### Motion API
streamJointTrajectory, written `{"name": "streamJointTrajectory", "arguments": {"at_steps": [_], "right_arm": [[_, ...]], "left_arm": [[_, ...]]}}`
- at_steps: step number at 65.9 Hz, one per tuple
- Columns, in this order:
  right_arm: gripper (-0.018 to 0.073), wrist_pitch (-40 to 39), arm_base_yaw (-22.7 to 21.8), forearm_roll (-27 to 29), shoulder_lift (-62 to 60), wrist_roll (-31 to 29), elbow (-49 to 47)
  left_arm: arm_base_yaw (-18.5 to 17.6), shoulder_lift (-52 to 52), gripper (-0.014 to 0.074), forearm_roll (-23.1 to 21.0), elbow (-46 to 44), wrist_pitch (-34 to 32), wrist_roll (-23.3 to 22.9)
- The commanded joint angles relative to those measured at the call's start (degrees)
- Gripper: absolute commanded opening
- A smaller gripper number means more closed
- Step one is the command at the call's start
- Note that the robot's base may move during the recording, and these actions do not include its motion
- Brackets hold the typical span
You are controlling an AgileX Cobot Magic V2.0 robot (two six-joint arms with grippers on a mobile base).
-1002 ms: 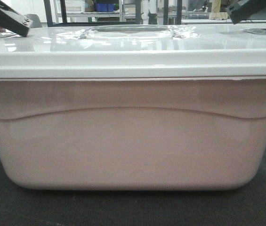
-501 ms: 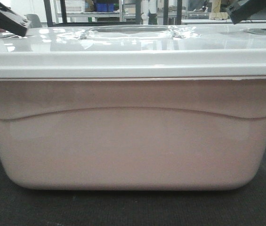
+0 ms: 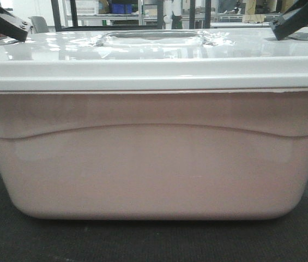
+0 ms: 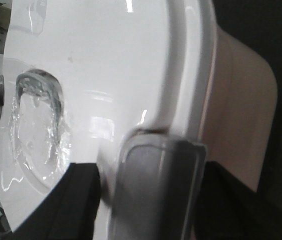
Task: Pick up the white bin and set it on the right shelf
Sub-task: 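Close both grippers on the bin's lid rim at its ends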
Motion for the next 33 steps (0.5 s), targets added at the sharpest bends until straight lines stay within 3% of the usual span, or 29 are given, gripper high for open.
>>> {"name": "streamJointTrajectory", "arguments": {"at_steps": [1, 10, 22, 33], "right_arm": [[0.0418, 9.1, 0.4, 5.8, -1.5, -0.9, -1.3], [0.0410, 9.5, 0.4, 5.8, -1.5, -0.9, -1.5], [0.0302, 9.8, 0.4, 5.8, -1.5, -0.9, -1.5], [0.0299, 9.8, 0.4, 5.8, -1.5, -0.9, -1.5]], "left_arm": [[-0.7, -1.4, 0.0227, -1.2, -0.9, 5.1, 0.2], [-0.7, -1.4, 0.0227, -0.9, -0.9, 5.6, 0.2], [-0.7, -1.4, 0.0227, -0.2, -0.9, 5.7, 0.2], [-0.7, -1.4, 0.0227, -0.2, -0.9, 5.9, 0.2]]}}
